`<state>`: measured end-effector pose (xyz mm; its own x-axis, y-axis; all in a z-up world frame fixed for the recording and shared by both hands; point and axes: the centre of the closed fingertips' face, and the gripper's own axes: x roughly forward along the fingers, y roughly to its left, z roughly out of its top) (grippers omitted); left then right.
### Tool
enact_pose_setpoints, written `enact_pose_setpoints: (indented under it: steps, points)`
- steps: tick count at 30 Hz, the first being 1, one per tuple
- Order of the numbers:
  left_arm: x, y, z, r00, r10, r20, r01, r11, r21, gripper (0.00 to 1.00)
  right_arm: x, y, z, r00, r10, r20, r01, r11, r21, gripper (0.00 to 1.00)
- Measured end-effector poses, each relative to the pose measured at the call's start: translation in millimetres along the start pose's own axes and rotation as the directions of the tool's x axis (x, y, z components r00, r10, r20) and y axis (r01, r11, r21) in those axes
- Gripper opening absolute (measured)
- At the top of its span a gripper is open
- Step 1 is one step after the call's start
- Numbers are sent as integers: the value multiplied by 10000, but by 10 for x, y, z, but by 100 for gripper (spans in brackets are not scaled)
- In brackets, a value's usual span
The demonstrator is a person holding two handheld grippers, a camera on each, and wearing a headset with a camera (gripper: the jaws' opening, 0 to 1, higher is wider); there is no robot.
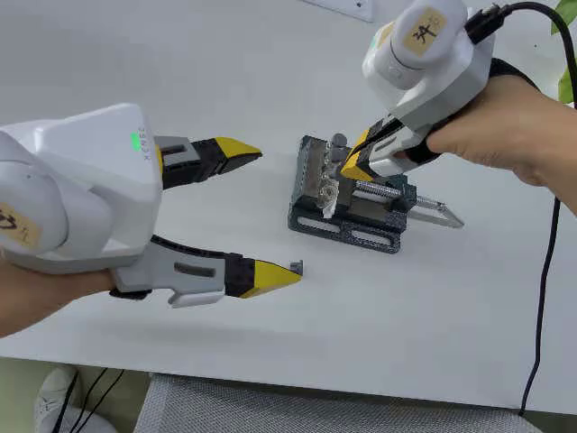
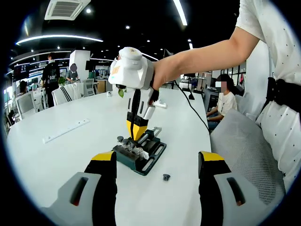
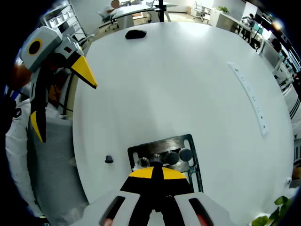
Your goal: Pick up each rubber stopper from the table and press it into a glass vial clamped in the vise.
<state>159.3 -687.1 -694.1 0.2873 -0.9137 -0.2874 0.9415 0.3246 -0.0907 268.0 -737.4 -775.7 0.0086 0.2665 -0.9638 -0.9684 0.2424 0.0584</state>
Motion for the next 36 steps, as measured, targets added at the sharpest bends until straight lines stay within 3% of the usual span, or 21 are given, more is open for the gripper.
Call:
enact_pose_setpoints:
  steps: [7,15,23,36]
  points:
    - [15,-6,4,10000,-46,-5,46,10000,40,69,-7,40,27,9997,16,242,-18,9999,111,0]
    - [3,11,-6,10000,-35,11,35,10000,37,69,45,24,-12,9995,-123,283,120,9999,122,7]
    - [8,4,-9,10000,-58,-25,58,10000,39,69,56,35,8,9979,-115,645,80,9985,544,11]
    - [12,-2,-8,10000,-75,-50,76,10000,57,69,115,43,-1,9972,-238,714,191,9977,657,10]
